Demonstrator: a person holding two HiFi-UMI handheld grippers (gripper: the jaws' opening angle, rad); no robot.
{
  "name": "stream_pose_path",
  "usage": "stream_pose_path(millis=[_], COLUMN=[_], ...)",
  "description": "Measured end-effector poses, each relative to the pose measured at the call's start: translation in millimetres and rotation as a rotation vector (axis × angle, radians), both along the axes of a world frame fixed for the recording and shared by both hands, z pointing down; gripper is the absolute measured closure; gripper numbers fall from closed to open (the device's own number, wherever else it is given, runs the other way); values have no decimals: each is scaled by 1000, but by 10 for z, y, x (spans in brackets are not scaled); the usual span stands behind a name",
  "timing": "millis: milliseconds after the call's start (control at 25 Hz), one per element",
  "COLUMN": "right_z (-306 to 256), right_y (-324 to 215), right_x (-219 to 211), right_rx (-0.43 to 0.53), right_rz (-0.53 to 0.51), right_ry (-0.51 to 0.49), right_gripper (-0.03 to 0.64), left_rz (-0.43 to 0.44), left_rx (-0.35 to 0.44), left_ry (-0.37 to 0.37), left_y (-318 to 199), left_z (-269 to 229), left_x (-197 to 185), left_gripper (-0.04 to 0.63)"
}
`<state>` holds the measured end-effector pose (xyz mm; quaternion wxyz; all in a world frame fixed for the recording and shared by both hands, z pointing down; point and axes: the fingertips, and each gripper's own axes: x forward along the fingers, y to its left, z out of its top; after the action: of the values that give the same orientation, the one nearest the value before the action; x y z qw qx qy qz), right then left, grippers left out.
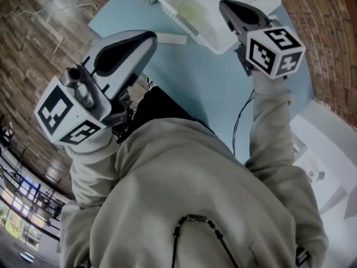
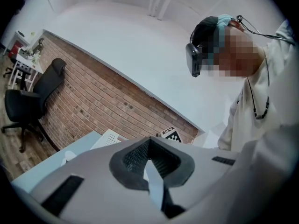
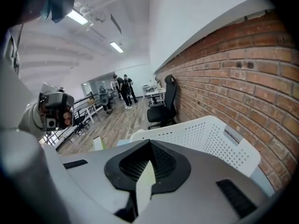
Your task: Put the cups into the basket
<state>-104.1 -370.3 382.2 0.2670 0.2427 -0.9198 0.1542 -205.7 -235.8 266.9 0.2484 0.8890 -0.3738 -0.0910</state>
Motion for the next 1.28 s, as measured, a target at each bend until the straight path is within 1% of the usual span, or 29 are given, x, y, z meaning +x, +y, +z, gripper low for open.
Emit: stream_pose_path(millis=[160, 360, 560, 680, 800, 920, 1000, 1160, 1280], right_z=[-275, -589, -918, -1115, -1244, -1363, -1445, -1567, -1696], right_y=[263, 570, 839, 1010, 1135, 1309, 1430, 1593, 1684], right_x=[139, 330, 511, 723, 839, 845, 912, 1240, 1316], right_rx=[29, 57, 108, 134, 159, 182, 194, 218, 220], right_rz=[7, 7, 2, 17, 32, 30, 32, 40, 55], right_ry=[-51, -100, -158, -204, -218, -228, -249, -290, -306], right_gripper=[604, 604, 604, 604, 604, 604, 604, 604, 604], left_rz=[28, 66, 115, 156, 187, 207, 223, 249, 257], left_rx=[40, 78, 100, 132, 167, 185, 197, 220, 234], left_ry=[-38, -49, 2, -30, -48, -46, -50, -119, -130], left_y=[114, 272, 378, 454, 508, 563, 598, 569, 546], left_z=[-193, -449, -730, -902, -1035, -1103, -1106, -975, -995], left_x=[208, 508, 763, 977, 1102, 1167, 1283, 1658, 1711], left_gripper=[598, 598, 598, 598, 598, 598, 598, 598, 598])
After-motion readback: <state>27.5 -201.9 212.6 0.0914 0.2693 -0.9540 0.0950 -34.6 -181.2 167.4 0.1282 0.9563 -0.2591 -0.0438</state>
